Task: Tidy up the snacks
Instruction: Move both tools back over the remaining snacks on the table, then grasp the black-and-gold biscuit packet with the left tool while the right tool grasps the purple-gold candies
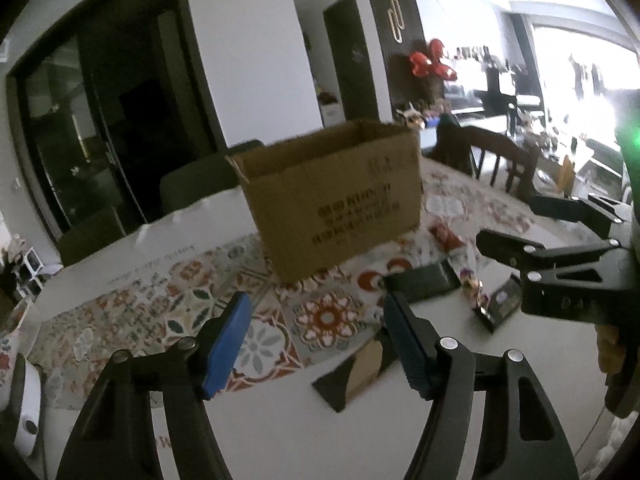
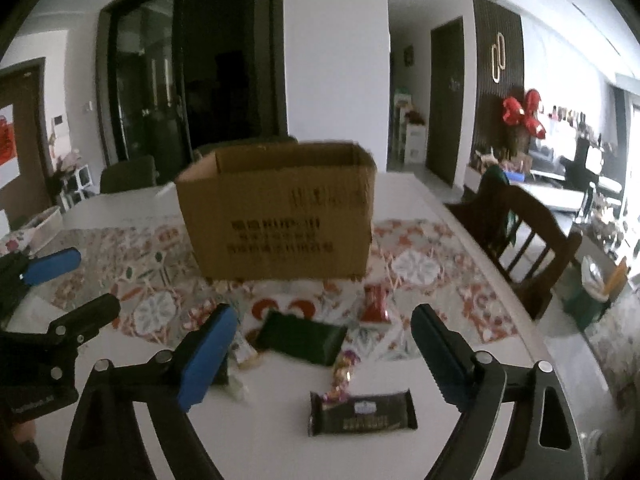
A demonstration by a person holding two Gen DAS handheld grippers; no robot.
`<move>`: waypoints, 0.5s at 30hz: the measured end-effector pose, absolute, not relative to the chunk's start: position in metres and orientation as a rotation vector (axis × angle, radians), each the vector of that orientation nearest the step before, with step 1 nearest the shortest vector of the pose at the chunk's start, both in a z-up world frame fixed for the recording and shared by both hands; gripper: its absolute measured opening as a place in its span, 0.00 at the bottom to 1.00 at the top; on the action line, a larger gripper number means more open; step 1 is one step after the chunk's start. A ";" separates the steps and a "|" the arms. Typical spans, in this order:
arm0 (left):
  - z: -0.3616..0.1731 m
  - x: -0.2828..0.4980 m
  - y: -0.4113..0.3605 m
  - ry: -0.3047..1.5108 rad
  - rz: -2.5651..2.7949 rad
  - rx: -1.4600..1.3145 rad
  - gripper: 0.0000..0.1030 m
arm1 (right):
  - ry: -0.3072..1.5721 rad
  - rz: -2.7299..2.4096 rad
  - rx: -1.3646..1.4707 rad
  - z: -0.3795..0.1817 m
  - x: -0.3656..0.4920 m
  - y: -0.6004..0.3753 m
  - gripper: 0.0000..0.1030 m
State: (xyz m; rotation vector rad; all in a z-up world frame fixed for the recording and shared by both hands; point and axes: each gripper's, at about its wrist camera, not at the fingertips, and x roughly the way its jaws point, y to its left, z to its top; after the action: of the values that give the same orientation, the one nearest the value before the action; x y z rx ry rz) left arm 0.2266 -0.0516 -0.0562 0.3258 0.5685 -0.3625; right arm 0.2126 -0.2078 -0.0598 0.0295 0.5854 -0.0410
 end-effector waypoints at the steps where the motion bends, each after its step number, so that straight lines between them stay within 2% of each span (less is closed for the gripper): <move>1: -0.061 0.228 -0.052 0.582 -0.375 0.331 0.65 | 0.600 -0.045 0.034 -0.064 0.214 -0.209 0.86; 15: -0.117 0.258 -0.063 0.764 -0.504 0.413 0.56 | 0.757 -0.054 0.088 -0.111 0.240 -0.214 0.73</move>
State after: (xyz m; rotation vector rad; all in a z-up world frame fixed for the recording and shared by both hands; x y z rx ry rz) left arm 0.2577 -0.0626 -0.1165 0.4132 0.7645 -0.5044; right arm 0.2401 -0.2143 -0.1111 0.0884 0.7573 -0.0540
